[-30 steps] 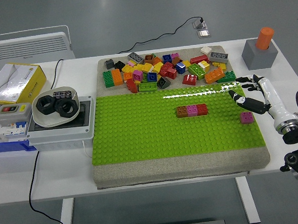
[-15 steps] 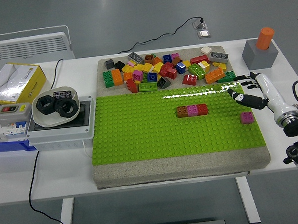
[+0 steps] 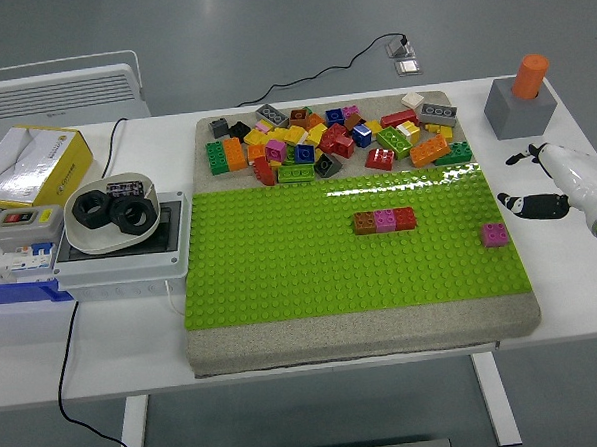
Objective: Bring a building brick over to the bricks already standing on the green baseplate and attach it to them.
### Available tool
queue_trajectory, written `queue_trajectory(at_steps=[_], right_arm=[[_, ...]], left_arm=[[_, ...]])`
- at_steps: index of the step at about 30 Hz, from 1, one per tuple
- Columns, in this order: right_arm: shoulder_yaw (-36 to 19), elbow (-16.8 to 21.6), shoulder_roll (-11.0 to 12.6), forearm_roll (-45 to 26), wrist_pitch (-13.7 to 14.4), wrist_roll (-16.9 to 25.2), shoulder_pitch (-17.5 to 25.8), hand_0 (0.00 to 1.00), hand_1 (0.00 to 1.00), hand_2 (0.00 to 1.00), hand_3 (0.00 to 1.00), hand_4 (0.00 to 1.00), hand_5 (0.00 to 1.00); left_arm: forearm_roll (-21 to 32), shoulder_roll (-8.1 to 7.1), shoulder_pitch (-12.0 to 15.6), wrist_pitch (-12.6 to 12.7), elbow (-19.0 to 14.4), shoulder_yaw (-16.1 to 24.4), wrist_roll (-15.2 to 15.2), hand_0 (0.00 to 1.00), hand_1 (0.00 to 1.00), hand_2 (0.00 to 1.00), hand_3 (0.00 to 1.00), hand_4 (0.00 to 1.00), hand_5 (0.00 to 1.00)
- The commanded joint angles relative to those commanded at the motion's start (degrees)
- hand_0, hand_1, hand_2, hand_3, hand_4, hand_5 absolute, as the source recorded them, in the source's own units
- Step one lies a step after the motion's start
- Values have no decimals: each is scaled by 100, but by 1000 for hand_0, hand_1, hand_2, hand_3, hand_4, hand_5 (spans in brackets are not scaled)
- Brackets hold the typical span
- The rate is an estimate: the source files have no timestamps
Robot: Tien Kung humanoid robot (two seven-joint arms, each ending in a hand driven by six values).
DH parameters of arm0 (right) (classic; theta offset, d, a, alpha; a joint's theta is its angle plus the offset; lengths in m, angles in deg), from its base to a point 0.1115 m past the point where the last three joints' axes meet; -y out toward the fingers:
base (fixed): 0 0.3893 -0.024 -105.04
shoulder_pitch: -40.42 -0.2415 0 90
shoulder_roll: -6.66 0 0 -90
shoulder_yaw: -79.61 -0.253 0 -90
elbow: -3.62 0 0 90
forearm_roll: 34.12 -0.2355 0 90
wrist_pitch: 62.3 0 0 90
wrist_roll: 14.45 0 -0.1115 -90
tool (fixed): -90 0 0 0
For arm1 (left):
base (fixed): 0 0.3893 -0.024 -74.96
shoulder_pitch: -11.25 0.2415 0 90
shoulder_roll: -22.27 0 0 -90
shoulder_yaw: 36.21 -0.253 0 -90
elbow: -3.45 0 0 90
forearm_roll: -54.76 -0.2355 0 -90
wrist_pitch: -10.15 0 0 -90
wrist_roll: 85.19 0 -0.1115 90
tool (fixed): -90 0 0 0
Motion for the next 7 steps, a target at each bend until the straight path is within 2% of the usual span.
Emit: queue_trajectory(at_steps=[7], right_arm=[[346, 221, 289, -197, -336, -289, -181, 878, 847, 877, 770, 802, 234]], left_arm=[[-189, 19, -5, 28, -15, 127, -25, 620, 667, 807, 998, 998, 998]])
